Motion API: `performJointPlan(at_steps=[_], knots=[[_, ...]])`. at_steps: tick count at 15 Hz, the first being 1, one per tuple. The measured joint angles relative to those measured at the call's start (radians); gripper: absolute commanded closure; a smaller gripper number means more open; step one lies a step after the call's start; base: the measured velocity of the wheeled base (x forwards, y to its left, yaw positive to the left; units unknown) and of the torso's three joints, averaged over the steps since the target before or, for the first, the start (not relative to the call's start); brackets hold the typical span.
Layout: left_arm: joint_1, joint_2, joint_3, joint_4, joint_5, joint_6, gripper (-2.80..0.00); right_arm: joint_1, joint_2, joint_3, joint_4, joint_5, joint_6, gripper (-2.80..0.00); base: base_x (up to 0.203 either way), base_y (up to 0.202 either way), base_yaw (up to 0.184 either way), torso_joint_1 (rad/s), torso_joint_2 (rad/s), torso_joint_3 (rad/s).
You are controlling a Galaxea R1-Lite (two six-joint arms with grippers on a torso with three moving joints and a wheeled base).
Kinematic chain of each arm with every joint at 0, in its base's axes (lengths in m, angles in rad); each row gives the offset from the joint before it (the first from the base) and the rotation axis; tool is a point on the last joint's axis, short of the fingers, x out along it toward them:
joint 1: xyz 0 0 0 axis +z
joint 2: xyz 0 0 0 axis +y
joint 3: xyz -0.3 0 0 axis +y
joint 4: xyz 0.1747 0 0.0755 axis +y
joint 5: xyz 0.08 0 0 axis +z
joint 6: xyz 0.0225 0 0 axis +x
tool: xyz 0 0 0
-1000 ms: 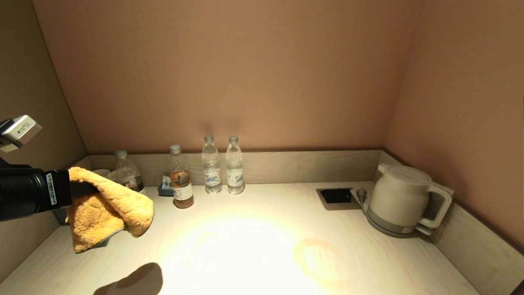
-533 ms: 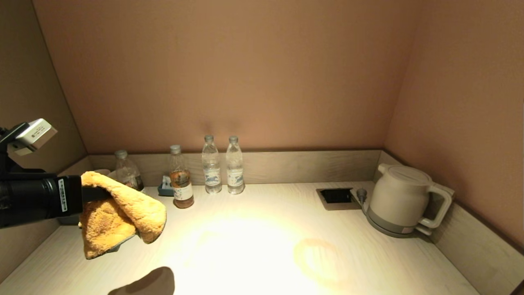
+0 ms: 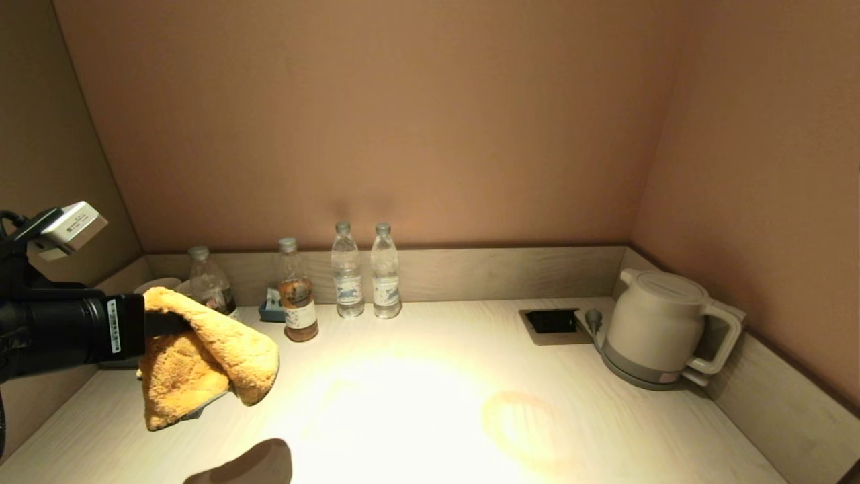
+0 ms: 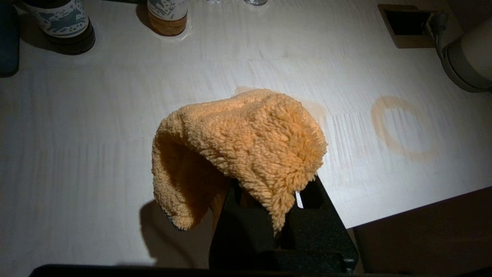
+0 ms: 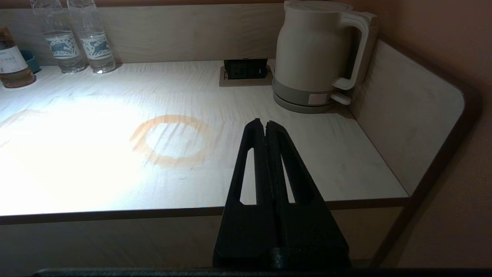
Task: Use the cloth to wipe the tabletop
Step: Sweep the stains on the table
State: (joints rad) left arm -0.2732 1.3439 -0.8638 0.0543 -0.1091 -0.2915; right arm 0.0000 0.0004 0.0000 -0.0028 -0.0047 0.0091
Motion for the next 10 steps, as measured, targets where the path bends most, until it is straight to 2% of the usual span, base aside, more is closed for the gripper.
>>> performJointPlan(at_steps=[5, 8, 10], knots=[[-0.006, 0.028, -0.014, 0.002, 0.003, 0.016, 0.00, 0.000, 0.000, 0.000, 0.000, 0.000, 0.000, 0.00, 0.000, 0.000, 0.000, 0.000, 0.00, 0.000], [-0.020, 0.065, -0.025, -0.006, 0.003, 0.052, 0.00, 0.000, 0.000, 0.000, 0.000, 0.000, 0.000, 0.00, 0.000, 0.000, 0.000, 0.000, 0.00, 0.000], [-0.029, 0.098, -0.019, -0.073, -0.001, 0.055, 0.00, 0.000, 0.000, 0.000, 0.000, 0.000, 0.000, 0.00, 0.000, 0.000, 0.000, 0.000, 0.00, 0.000]])
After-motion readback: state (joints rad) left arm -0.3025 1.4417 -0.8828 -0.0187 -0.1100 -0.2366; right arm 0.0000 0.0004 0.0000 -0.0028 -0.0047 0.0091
